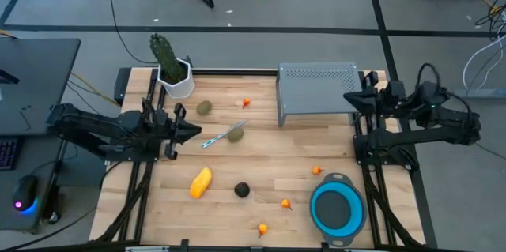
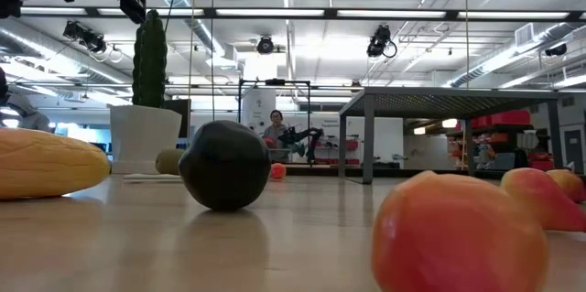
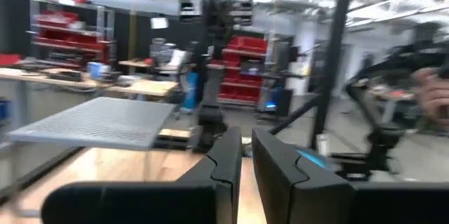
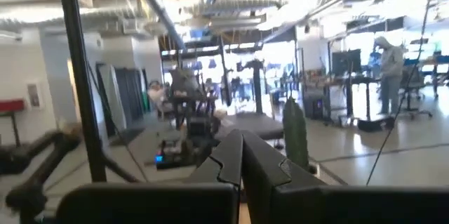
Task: Pick & Place Fruit
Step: Put the blue strainer bowl on the shelf
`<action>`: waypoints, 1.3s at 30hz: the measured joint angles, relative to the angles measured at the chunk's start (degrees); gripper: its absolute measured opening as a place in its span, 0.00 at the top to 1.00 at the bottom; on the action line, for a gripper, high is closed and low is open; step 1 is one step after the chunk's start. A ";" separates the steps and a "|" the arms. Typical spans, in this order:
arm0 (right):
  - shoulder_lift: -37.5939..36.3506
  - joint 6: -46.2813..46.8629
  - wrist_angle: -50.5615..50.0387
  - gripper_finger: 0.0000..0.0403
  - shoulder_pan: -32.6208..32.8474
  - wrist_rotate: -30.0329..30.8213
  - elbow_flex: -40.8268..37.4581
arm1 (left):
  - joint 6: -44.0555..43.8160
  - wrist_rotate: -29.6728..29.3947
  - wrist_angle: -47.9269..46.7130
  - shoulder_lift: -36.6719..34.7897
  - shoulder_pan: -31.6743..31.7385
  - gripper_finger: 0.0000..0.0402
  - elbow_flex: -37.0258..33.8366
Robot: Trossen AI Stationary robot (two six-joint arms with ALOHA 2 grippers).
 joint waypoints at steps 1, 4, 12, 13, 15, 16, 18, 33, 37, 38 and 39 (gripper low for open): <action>0.44 0.47 0.18 0.98 0.00 -0.96 -0.62 | 0.26 -2.14 -0.16 0.27 0.01 0.90 0.00; 2.57 3.25 3.06 0.98 0.00 -4.20 -3.74 | -2.20 -7.54 -0.98 0.96 0.03 0.90 0.00; 14.90 18.14 13.91 0.98 0.00 -5.55 -11.78 | -3.27 -7.25 -0.44 3.20 0.00 0.88 0.00; 16.41 20.13 14.07 0.98 0.00 -5.56 -11.80 | -2.84 -7.27 -0.32 3.38 0.01 0.88 0.00; 19.12 21.95 14.71 0.98 0.00 -6.14 -11.75 | -1.19 -7.38 -0.38 3.57 0.03 0.88 0.00; 20.16 21.85 14.68 0.98 0.00 -7.01 -11.75 | -0.13 -7.70 -0.44 3.55 0.03 0.88 0.00; 22.06 20.29 14.96 0.98 0.00 -8.75 -11.55 | 1.86 -8.29 0.24 3.53 0.03 0.89 0.00; 37.83 9.73 -20.40 0.98 6.82 -2.46 17.14 | 16.12 -8.57 16.84 3.51 0.01 0.89 0.02; 41.19 12.29 -29.26 0.98 9.80 -2.38 21.86 | 21.65 -8.56 21.81 3.51 0.01 0.89 1.78; 41.78 13.77 -30.80 0.98 10.43 -2.41 22.22 | 22.86 -8.58 21.64 3.51 0.01 0.89 2.66; 42.16 15.49 -32.18 0.98 11.08 -2.40 22.30 | 24.25 -8.66 21.05 3.51 0.01 0.89 3.76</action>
